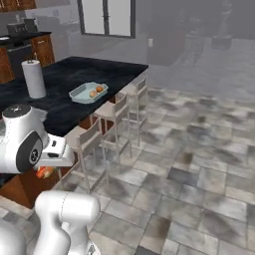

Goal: Place the cold items (peach and tangerine) from the fridge in one tupperware on the dining counter. Place the warm items (hot dog and kebab skewer) in the stove area in another tupperware.

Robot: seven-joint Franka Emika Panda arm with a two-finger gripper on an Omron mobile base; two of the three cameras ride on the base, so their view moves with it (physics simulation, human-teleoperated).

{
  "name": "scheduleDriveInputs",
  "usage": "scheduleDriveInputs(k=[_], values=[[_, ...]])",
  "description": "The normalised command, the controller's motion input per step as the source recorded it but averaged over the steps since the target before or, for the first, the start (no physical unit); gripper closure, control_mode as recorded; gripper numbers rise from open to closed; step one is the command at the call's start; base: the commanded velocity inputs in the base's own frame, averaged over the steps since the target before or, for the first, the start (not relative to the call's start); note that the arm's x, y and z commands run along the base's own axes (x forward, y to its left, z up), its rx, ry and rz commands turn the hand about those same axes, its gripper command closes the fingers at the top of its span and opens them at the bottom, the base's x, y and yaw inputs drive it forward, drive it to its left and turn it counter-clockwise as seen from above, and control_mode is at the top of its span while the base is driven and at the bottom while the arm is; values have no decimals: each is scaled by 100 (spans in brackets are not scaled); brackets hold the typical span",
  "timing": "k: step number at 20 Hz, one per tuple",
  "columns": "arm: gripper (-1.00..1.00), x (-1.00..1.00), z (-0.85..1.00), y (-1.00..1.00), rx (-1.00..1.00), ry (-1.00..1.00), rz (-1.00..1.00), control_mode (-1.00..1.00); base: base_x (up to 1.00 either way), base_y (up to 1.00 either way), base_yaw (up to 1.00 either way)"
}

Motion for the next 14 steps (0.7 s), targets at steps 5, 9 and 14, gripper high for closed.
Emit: scheduleDriveInputs(k=[5, 9, 14], values=[[100, 0, 0, 0, 0, 0, 0, 100, 63, -57, 56], [100, 0, 0, 0, 0, 0, 0, 100, 42, -60, 58], [100, 0, 0, 0, 0, 0, 0, 100, 31, -53, 65]])
